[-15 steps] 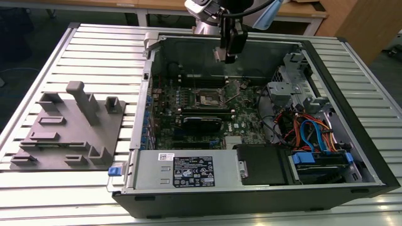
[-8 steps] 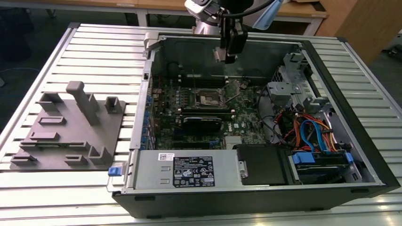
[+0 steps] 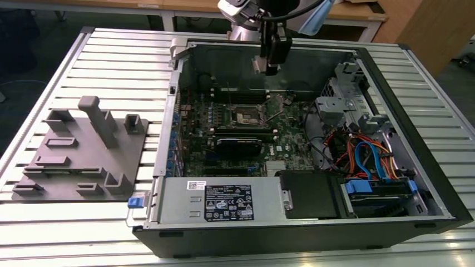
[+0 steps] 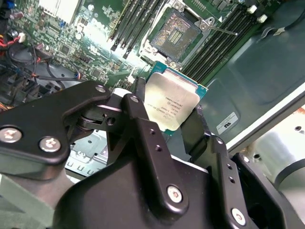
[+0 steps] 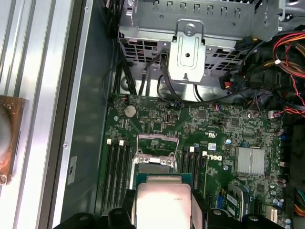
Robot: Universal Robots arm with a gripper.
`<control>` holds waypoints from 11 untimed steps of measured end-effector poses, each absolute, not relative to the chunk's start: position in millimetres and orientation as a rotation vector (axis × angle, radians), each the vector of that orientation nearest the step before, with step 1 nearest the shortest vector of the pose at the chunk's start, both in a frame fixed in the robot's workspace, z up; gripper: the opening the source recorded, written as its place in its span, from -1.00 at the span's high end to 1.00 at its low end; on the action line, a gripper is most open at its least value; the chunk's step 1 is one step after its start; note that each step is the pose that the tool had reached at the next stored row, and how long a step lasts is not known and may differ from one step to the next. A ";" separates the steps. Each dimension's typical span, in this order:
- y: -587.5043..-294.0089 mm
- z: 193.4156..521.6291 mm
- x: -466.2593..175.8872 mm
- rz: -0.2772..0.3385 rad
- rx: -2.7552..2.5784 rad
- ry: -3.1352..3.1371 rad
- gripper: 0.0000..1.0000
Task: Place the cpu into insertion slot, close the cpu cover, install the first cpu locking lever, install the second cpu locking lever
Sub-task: 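Place the cpu into insertion slot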
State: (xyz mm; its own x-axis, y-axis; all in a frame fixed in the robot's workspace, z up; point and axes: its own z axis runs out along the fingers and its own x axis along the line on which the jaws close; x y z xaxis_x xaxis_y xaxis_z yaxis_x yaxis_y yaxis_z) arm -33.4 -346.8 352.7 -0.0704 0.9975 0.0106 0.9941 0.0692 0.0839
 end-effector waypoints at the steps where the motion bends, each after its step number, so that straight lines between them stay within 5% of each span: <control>1: -346.8 352.4 -33.4 0.105 2.125 2.243 -0.08; 11: -346.8 351.6 -33.4 0.103 2.180 2.187 -0.08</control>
State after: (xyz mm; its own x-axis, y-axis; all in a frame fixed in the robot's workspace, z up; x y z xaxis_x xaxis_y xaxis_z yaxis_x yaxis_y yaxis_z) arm -33.4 -346.8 351.6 -0.0039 0.9999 0.0105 0.9965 0.0030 0.0838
